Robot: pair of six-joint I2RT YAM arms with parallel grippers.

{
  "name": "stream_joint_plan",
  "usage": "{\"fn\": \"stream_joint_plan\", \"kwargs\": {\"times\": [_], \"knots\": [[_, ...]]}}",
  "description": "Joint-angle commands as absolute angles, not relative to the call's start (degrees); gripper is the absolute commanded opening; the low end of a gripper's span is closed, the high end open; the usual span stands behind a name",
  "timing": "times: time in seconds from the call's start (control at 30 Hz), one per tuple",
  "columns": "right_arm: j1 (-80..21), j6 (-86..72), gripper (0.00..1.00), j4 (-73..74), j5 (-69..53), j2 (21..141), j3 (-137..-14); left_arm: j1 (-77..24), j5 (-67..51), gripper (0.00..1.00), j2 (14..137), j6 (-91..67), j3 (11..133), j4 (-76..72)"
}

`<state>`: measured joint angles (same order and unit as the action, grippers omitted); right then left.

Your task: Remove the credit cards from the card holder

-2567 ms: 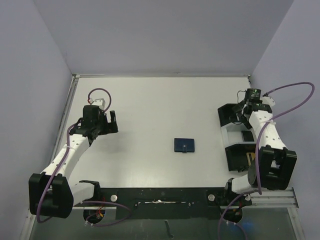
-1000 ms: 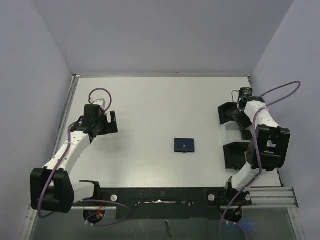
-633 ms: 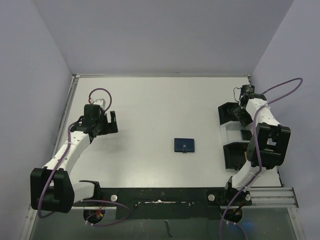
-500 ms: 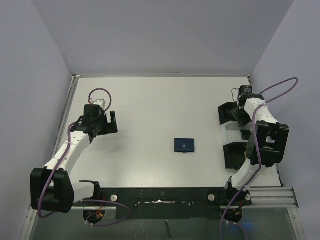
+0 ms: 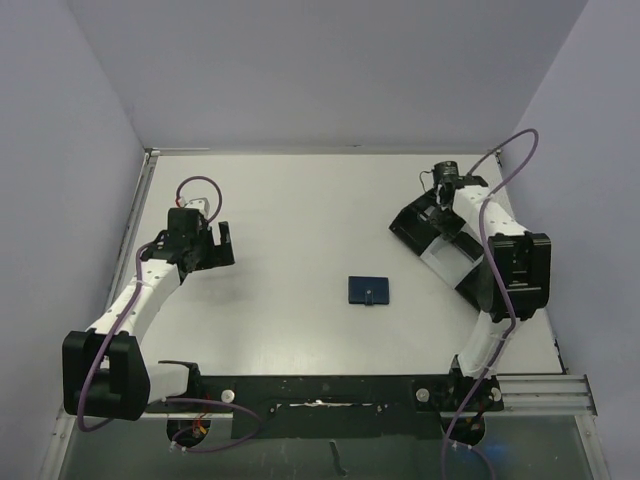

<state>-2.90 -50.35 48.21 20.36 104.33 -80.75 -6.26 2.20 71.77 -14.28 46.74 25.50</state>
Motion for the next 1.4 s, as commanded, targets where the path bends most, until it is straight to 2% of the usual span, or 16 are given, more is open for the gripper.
{"fn": "stream_joint_plan", "kwargs": {"times": [0.0,0.47,0.8,1.1,1.23,1.37], "knots": [[-8.85,-49.59,0.29,47.60,21.93,106.75,-85.07,-5.67,2.26,0.95,71.63,-13.89,49.48,24.70],[-31.96,-45.01,0.28,47.69,19.92,114.34,-95.77,-4.61,3.77,0.95,70.43,-14.58,49.42,24.44],[-38.97,-39.13,0.29,44.93,13.13,116.61,-98.59,-3.46,3.80,0.95,69.87,-15.11,49.14,24.09],[-39.41,-33.97,0.53,43.90,12.00,111.73,-98.73,-3.16,1.34,0.95,69.12,-15.21,48.88,23.74],[-39.40,-33.42,0.62,43.89,16.51,104.29,-93.40,-2.78,-0.76,0.96,67.06,-15.60,48.33,22.70],[-38.88,-38.46,0.63,43.10,21.32,94.49,-82.18,-1.73,-3.56,0.96,64.10,-16.79,47.03,20.90]]}}
